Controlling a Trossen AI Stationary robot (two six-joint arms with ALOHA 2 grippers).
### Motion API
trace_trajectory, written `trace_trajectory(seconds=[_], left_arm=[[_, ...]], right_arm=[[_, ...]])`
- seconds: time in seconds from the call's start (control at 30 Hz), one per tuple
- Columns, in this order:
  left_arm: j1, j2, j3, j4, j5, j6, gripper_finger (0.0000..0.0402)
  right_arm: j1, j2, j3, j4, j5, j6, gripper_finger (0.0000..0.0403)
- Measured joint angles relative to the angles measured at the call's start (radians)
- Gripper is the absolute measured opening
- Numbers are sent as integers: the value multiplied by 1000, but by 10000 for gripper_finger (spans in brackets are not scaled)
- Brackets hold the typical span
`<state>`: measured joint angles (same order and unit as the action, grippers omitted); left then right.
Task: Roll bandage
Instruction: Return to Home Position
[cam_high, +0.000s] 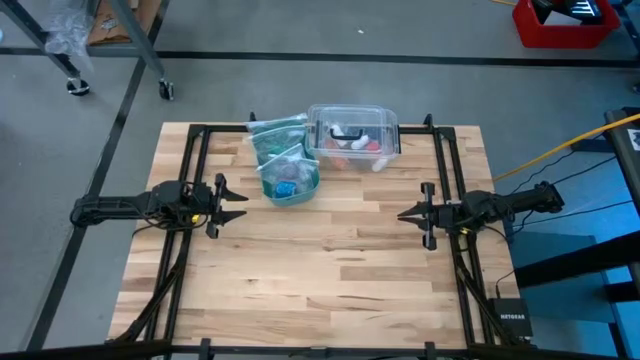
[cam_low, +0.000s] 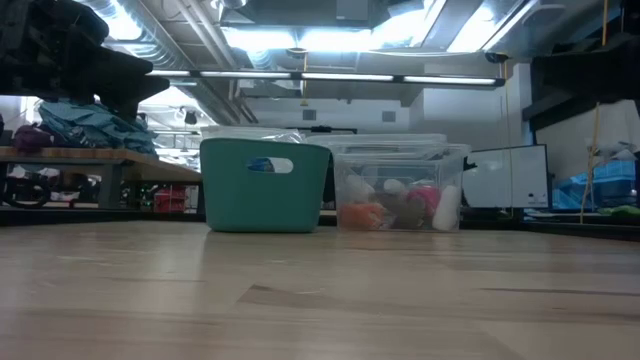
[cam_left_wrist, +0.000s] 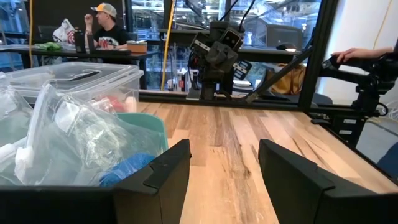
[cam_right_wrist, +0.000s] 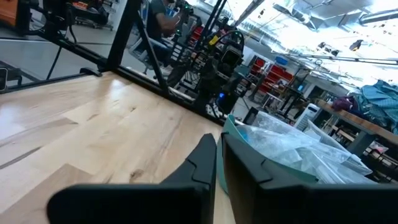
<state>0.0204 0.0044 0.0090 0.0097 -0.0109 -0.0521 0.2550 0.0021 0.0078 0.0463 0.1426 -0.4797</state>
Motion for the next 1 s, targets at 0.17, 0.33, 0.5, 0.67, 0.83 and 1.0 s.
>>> trace_trajectory(seconds=[0.17,0.33,0.5,0.67,0.83,1.0], left_arm=[[0,0,0,0,0,0,182],[0,0,0,0,0,0,182],[0,0,0,0,0,0,182],[0,0,0,0,0,0,182],[0,0,0,0,0,0,182],[0,0,0,0,0,0,182]], right_arm=[[0,0,0,-2,-309,-56,32],[1,0,0,28,-579,-76,32],[0,0,0,26,-542,-76,32],[0,0,0,19,-451,-76,32],[0,0,0,10,-400,-76,32],[0,2,0,-3,-295,-76,32]])
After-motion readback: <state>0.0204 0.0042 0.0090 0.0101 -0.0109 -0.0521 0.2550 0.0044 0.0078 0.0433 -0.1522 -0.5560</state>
